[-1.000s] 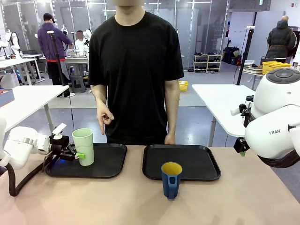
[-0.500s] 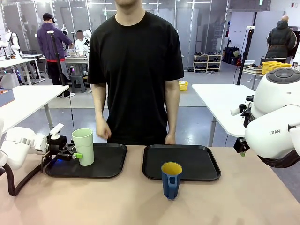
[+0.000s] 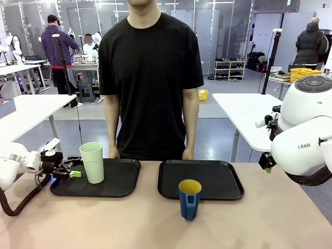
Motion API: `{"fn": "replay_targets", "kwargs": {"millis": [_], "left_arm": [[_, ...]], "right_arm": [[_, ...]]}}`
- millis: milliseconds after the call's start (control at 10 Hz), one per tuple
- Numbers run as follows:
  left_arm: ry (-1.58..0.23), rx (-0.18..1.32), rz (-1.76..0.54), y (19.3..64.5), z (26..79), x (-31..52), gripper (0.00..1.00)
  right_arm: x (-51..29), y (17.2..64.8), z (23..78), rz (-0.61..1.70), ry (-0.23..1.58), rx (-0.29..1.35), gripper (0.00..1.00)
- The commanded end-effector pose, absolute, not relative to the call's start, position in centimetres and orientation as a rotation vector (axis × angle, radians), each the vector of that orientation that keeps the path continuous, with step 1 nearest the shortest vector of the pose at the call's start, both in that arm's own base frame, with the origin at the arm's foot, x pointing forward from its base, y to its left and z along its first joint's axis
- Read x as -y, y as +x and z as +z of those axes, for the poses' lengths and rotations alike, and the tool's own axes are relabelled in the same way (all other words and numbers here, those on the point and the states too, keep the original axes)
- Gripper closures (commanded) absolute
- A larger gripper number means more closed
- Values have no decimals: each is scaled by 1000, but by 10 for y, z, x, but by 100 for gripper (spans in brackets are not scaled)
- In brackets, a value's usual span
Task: Sort and store the cups by type.
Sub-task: Place the picked Reusable plastic cup into the Flat Tray indicated by the person, then pick up the Handle plastic cup and place it into the empty Flat Tray.
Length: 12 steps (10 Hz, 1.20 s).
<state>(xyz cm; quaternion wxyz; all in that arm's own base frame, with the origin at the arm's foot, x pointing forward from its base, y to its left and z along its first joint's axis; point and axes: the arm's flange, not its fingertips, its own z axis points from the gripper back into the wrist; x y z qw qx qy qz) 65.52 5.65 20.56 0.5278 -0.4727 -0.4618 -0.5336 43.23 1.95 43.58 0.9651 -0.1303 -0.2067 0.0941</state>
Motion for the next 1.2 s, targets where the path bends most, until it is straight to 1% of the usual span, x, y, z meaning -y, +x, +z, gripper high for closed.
{"fn": "replay_targets", "kwargs": {"millis": [0, 100, 300, 400, 1100], "left_arm": [[-1031, 1102, -1249, 630, 224, -69, 0], [-1002, 1075, -1251, 624, 232, -74, 0], [-998, 1105, -1224, 615, 243, -80, 0], [-1035, 1092, -1240, 636, 231, -88, 0], [-1035, 1092, -1240, 636, 231, -88, 0]], "right_arm": [[-19, 432, 435, 190, -265, 419, 0], [-19, 432, 435, 190, -265, 419, 0], [-19, 432, 435, 190, -265, 419, 0], [-19, 432, 435, 190, -265, 419, 0], [-19, 432, 435, 190, -265, 419, 0]]}}
